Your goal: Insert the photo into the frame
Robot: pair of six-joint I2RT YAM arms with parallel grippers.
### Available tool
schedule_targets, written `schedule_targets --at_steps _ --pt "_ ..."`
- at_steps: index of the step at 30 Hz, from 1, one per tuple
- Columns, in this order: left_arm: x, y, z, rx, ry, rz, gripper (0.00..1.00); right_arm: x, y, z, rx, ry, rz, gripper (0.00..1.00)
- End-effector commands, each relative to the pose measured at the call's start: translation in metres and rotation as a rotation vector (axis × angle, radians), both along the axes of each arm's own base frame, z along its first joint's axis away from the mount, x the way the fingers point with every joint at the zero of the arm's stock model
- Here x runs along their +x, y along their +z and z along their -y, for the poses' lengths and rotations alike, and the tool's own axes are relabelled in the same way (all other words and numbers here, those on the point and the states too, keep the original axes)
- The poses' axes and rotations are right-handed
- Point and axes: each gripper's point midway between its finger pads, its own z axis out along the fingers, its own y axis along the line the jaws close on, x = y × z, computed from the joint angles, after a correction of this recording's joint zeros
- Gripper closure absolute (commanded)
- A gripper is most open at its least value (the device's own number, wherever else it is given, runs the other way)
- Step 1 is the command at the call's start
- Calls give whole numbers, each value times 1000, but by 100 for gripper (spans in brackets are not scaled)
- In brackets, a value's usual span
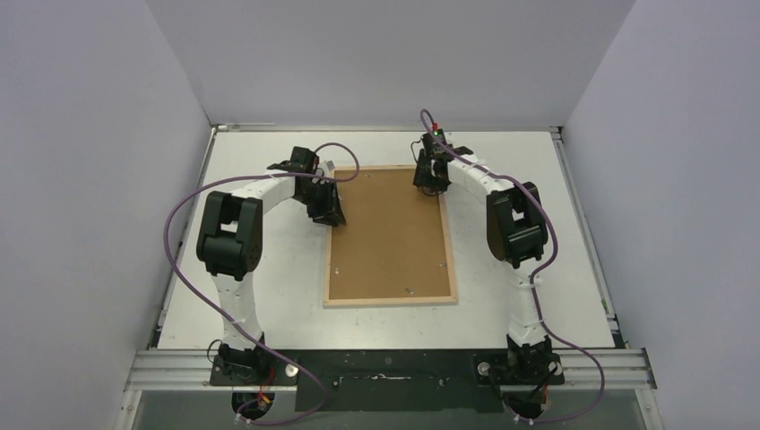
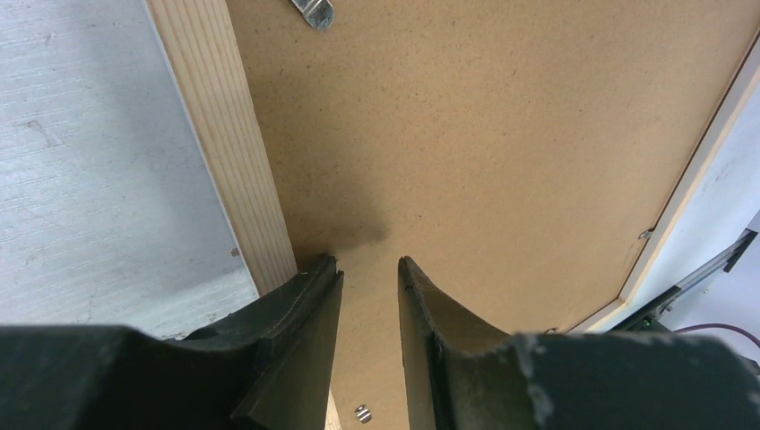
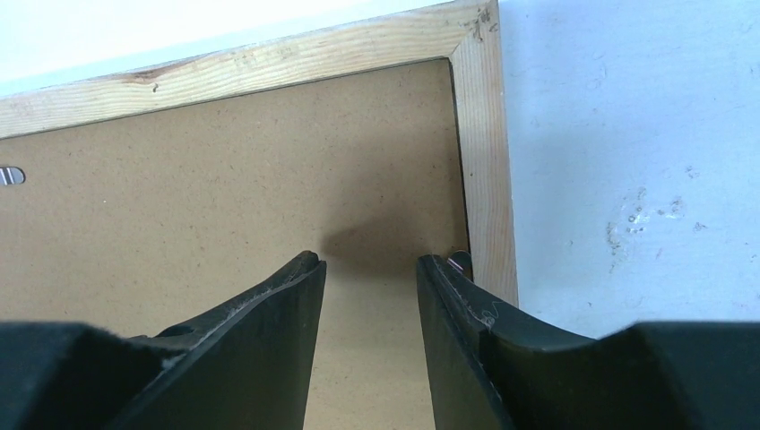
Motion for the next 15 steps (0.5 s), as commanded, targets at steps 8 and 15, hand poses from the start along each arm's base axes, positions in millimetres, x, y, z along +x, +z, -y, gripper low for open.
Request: schedule_targets --at_steps 8,15 --pt "-25 -23 -14 89 2 -99 70 2 -3 16 -60 -34 11 55" --pt "-22 -21 -12 81 1 -100 70 19 -2 13 -9 -14 22 55"
